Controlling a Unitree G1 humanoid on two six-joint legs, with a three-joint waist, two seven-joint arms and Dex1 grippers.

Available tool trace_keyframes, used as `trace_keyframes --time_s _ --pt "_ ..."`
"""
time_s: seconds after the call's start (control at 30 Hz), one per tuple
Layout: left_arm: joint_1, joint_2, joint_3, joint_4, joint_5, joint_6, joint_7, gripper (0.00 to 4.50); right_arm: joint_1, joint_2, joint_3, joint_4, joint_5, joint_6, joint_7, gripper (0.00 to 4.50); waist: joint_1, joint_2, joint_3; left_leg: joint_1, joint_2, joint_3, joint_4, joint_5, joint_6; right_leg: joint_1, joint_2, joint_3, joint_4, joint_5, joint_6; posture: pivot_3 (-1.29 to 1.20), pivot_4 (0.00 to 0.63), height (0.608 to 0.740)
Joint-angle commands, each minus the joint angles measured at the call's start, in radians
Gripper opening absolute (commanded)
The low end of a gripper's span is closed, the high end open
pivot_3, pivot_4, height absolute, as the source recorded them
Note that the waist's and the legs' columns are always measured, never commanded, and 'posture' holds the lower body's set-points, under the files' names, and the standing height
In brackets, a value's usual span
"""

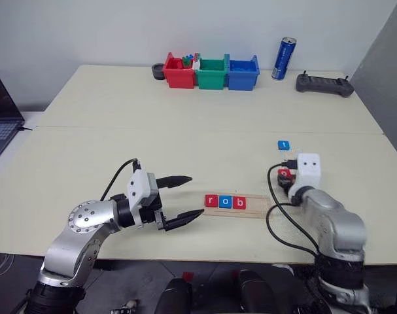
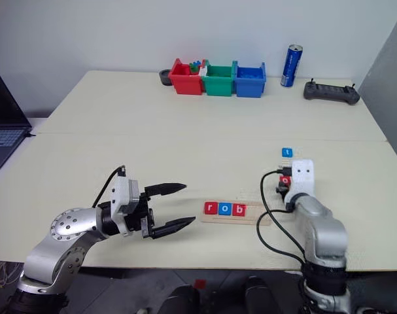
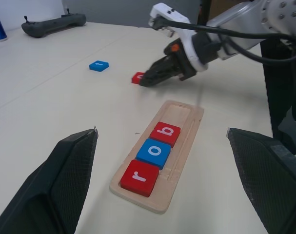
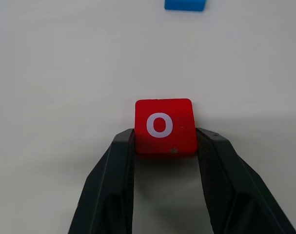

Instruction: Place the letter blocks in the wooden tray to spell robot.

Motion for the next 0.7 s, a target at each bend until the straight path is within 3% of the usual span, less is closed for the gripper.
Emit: trace_keyframes --time_s 0.03,0.3,0.43,0.6,0.7 --pt "-0.003 -0.004 -0.007 -0.026 -0.008 -0.018 -0.007 4.50 0.075 -0.032 -0.042 -0.135 0.028 0.119 0.032 1.46 -0.001 0.000 0.000 0.000 0.000 0.000 0.000 0.000 0.000 0.000 0.000 0.000 0.000 0.000 0.000 0.00 0.150 0.740" --pt "-0.016 -0.013 -0.018 -0.010 -0.002 -0.027 -0.015 4.50 0.163 0.019 -0.053 -0.238 0.032 0.216 0.027 1.46 -0.001 -0.001 -0.001 0.001 0.001 0.001 -0.001 0.000 0.000 0.000 0.000 0.000 -0.001 -0.002 0.001 0.00 0.150 0.740" --pt "-0.019 -0.016 -0.018 -0.005 0.003 -0.030 -0.010 4.50 0.126 0.023 -0.074 -0.232 0.033 0.207 0.039 2.84 -0.001 -0.001 -0.001 0.001 0.001 0.001 -0.002 0.000 0.000 0.000 0.000 0.000 -0.001 -0.002 0.001 0.00 0.150 0.740" --pt "-0.018 -0.014 -0.016 -0.002 0.004 -0.034 -0.013 4.50 -0.077 -0.039 -0.093 -0.157 0.016 0.151 0.035 4.48 -0.005 0.000 0.000 0.001 0.001 0.003 -0.002 0.000 0.000 0.000 0.000 0.001 -0.002 -0.001 0.001 0.00 0.150 0.740" --pt "-0.028 -0.018 -0.022 0.006 0.010 -0.037 -0.009 4.50 -0.216 -0.088 -0.060 -0.045 -0.012 0.014 0.024 4.48 -0.005 0.000 0.000 0.002 0.001 0.002 -0.003 0.000 0.000 0.000 0.000 0.001 -0.002 -0.001 0.000 0.00 0.150 0.740"
